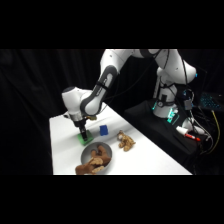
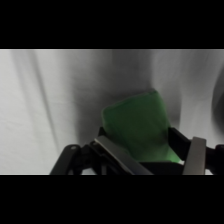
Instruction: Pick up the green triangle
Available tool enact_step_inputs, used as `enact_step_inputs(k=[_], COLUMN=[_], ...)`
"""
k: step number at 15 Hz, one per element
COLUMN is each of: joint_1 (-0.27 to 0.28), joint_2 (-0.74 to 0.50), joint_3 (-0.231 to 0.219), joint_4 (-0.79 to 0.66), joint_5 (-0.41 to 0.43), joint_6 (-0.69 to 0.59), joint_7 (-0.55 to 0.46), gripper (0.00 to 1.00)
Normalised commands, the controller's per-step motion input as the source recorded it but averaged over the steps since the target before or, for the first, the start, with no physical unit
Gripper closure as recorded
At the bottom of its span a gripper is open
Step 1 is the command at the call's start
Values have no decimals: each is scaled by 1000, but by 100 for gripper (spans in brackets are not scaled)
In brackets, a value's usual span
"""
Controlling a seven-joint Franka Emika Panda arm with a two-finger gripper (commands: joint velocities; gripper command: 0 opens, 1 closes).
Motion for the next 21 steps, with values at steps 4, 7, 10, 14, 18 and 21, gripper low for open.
enact_step_inputs(k=[4,7,10,14,18,21], joint_1=[-81,-13,32,55,58,63], joint_2=[179,85,-32,-201,-299,-277], joint_3=[53,-12,-61,-77,-63,-61], joint_4=[218,157,99,15,-12,6], joint_5=[83,7,-51,-89,-95,-84], joint_6=[-52,-111,-190,-253,-256,-243], joint_7=[-94,-38,1,7,-15,-18], gripper=[59,78,97,97,95,95])
